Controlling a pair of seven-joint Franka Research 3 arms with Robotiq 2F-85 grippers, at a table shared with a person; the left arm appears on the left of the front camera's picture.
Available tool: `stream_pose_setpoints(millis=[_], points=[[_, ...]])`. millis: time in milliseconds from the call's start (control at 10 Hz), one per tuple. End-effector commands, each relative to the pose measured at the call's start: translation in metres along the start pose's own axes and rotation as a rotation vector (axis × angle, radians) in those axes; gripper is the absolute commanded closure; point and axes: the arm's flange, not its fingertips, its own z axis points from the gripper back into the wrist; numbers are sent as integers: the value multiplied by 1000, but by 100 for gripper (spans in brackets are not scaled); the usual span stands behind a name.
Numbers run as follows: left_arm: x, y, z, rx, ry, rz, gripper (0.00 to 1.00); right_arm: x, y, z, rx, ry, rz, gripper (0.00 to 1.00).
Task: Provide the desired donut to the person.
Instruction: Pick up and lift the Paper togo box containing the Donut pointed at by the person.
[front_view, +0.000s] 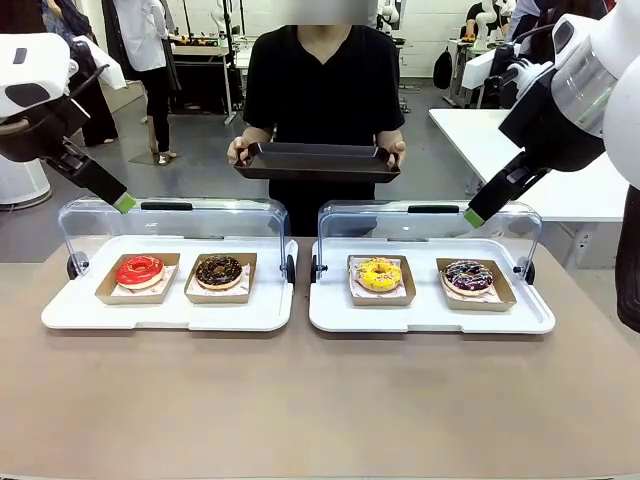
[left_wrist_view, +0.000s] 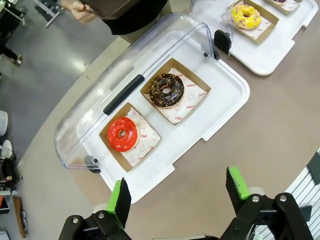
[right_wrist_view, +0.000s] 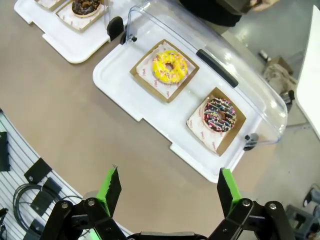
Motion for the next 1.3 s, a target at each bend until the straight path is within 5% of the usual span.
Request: stream_pose_setpoints(millis=[0,100,200,500,700,900,1200], points=[[2,2,0,-3,-1,1,0,1,0,1,7,-5,-5,0],[0,0,0,0,0,0,0,1,0,1,7,-5,-5,0],[-4,20,5,-376,41,-137,0,0,0,0,0,0,0,0],[-10,80,26,-686,-55,-247,0,-24,-70,4,486,-175,154,0],[-33,119,34,-714,-154,-263,0,-62,-122,2,641,-361,183,0],[-59,150,49,-703,-257,-274,0,-106,-161,2,642,-527,129,0],[-106,182,57,-690,-420,-255,0,-164,-189,14,612,-626,47,0]])
